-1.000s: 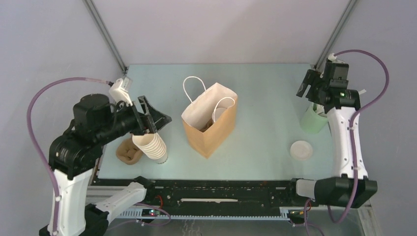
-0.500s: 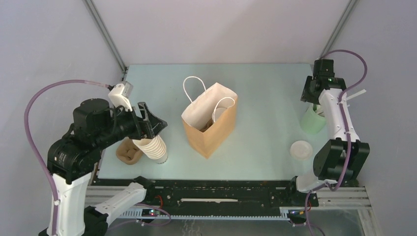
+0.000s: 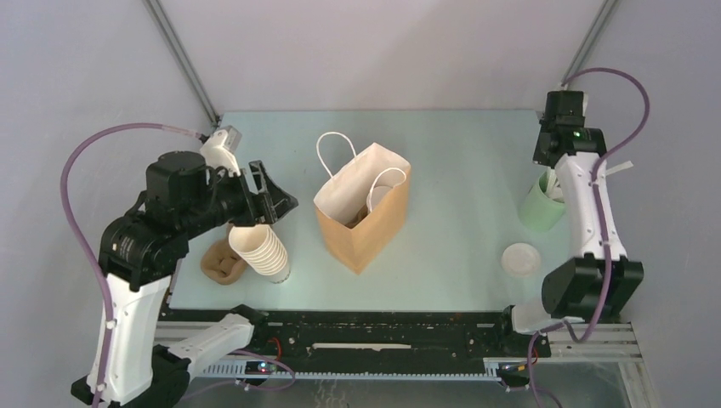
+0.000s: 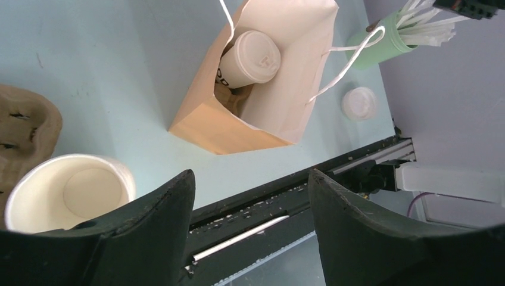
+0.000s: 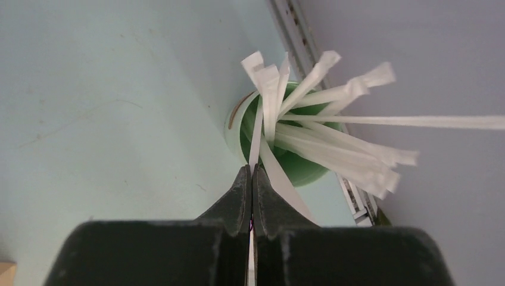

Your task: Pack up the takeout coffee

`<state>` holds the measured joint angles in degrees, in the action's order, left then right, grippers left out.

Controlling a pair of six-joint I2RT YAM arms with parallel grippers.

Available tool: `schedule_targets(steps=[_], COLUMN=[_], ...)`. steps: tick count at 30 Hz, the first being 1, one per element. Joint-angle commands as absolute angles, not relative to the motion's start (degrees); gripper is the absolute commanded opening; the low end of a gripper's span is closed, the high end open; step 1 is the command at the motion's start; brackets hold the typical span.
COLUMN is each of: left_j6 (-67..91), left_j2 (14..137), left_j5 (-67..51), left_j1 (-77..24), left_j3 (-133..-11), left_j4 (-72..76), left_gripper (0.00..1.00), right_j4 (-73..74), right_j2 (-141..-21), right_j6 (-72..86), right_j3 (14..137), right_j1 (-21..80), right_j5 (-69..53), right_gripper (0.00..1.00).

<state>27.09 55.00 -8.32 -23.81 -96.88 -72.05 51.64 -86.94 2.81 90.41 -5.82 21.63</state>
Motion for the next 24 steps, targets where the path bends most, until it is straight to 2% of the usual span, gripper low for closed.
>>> schedule_targets(steps=[1, 14, 21, 24], left_j6=[29.25, 28.68, 27.01, 26.87], left_j2=[58.18, 62.92, 65.06, 64.81], left_j5=[-11.77, -11.78, -6.76, -4.35], left_j1=[-23.52, -23.47, -23.47, -23.48], left_j3=[-100.34, -104.26, -106.86, -106.82], left_j4=[-69.75, -70.54, -71.32, -70.83], left_gripper=[0.74, 0.73, 0.72, 0.72], right_j4=[54.40, 58.40, 51.43, 58.28], right_j2=[-77.42, -65.28, -65.56, -68.82], right_j6=[3.91, 10.12, 22.19, 20.52], right_j3=[96.25, 106.94, 107.29, 108.55], right_j1=[-4.29, -2.02, -0.45, 3.73], right_j5=[22.49, -5.79, -44.78, -52.21], right_gripper=[0.00, 0.00, 0.00, 0.00])
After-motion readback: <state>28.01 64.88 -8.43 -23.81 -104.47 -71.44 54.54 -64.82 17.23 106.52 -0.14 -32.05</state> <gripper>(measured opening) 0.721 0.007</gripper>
